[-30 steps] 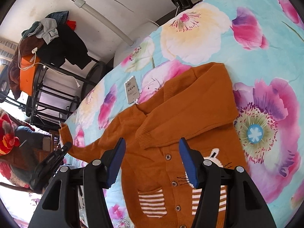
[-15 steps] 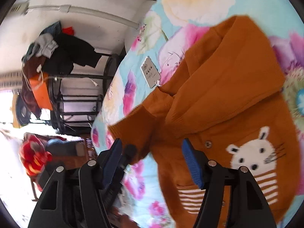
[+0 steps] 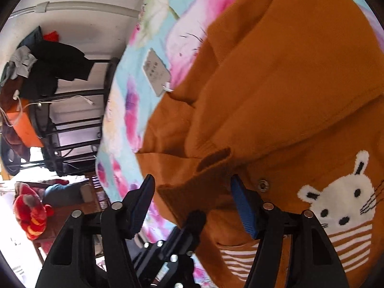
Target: Fold small clothes
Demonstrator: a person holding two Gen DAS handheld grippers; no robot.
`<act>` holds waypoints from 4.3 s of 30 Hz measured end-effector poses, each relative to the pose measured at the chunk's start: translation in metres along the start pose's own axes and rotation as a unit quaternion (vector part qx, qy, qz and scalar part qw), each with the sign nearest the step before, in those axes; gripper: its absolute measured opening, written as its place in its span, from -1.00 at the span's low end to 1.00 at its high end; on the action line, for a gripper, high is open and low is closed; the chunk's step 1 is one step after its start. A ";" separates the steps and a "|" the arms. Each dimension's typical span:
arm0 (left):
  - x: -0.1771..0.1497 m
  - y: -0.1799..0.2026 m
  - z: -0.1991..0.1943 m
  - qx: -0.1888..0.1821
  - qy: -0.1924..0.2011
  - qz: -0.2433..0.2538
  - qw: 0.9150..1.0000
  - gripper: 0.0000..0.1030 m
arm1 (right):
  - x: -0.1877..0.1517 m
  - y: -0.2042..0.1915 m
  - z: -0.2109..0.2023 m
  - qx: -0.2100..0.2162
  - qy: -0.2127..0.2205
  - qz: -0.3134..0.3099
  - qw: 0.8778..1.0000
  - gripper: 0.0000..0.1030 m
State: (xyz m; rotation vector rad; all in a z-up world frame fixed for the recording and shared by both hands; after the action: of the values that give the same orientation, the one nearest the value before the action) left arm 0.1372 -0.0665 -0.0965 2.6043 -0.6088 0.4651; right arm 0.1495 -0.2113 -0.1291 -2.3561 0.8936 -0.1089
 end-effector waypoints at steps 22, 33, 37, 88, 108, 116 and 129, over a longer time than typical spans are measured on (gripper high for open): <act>0.048 0.043 -0.019 -0.013 0.088 0.044 0.995 -0.89 | 0.033 -0.030 -0.084 -0.003 0.165 -0.143 0.976 -0.77; 0.036 0.011 0.015 0.021 0.050 0.008 0.998 -0.51 | 0.089 0.064 -0.072 -0.155 0.186 -0.073 0.967 -0.77; 0.028 -0.035 0.013 0.055 0.035 -0.053 0.996 -0.39 | 0.091 0.063 -0.071 -0.165 0.192 -0.086 0.964 -0.77; -0.062 -0.052 -0.033 0.140 -0.044 -0.065 0.987 0.73 | -0.046 0.058 -0.089 -0.197 0.158 -0.216 0.943 -0.26; -0.173 -0.015 -0.037 0.056 -0.141 -0.155 0.976 0.74 | -0.141 0.100 -0.094 -0.267 0.085 -0.265 0.923 0.09; -0.157 -0.048 -0.046 0.011 -0.147 -0.184 0.972 0.74 | -0.096 0.133 -0.102 -0.253 0.067 -0.207 0.943 0.09; -0.161 -0.058 -0.009 -0.025 -0.155 -0.171 0.973 0.81 | -0.105 0.167 -0.068 -0.210 -0.001 -0.158 0.965 0.04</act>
State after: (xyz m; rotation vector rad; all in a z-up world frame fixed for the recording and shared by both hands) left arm 0.0270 0.0398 -0.1733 2.6767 -0.2483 -0.0657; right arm -0.0466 -0.2783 -0.1556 -2.8834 0.5723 -0.0477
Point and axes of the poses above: each gripper's, at about its wrist camera, not at the fingertips, and z roughly the way its jaws point, y to its right, x to its top, the point moved 2 cm from there along z, roughly the way its jaws point, and after that the axes turned 12 degrees about -x, right-handed, at the moved point
